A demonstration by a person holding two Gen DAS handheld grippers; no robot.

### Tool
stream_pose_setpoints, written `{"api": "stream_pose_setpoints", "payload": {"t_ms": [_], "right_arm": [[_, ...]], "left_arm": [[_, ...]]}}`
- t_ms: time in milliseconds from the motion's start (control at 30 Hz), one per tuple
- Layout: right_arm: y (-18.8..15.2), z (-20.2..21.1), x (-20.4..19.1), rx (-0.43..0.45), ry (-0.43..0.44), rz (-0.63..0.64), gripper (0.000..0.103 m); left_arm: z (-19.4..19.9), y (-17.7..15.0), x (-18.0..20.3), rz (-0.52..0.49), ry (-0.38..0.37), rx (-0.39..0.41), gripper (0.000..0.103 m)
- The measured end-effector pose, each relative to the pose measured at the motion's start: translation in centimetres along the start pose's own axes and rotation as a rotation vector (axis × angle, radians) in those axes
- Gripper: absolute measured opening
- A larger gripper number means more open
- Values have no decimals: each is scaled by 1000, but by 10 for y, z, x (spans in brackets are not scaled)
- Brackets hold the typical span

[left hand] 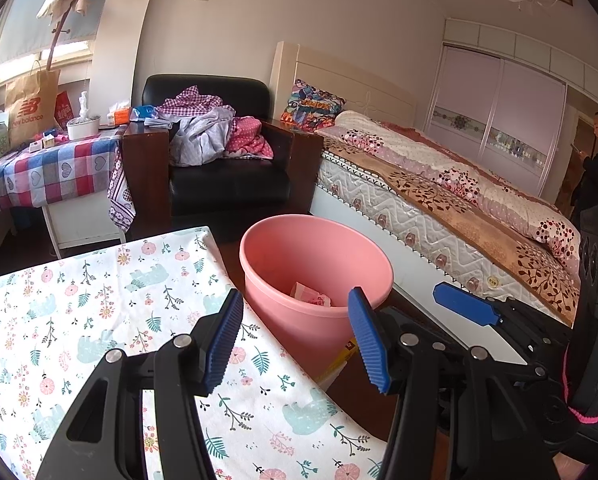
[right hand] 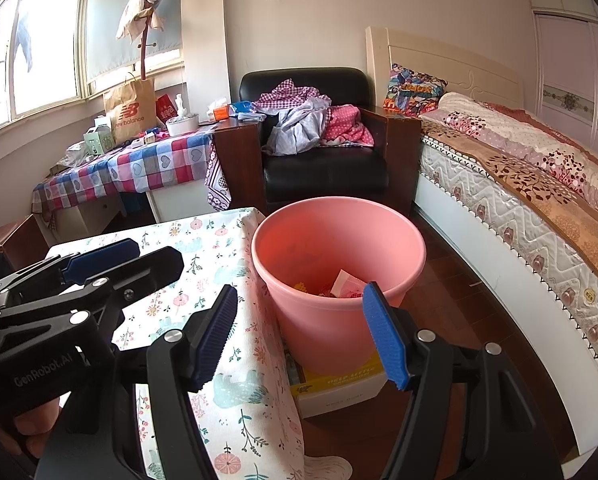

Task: Collect trash

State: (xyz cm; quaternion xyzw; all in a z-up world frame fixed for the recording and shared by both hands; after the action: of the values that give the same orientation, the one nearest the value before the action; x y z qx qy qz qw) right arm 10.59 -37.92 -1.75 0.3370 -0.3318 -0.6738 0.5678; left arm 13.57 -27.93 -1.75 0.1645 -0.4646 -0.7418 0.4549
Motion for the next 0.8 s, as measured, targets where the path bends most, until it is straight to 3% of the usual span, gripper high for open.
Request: {"api": "stream_pose_setpoints", "payload": {"t_ms": [800], "right_arm": [[1,0,-3,-3,0,2,66]], "left_arm": [[0,-1,1,2,-1,-3,54]]}}
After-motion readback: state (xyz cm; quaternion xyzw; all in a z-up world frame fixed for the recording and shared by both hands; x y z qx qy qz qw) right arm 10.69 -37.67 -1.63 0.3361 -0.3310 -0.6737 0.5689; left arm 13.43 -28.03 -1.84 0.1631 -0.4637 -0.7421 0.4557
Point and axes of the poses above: each gripper's, at about its wrist camera, not at the fingertips, and z roughly against the way its jaws point, x to its right, y to its top, the point moved 9 cm from there along -z, roughly the way its jaws point
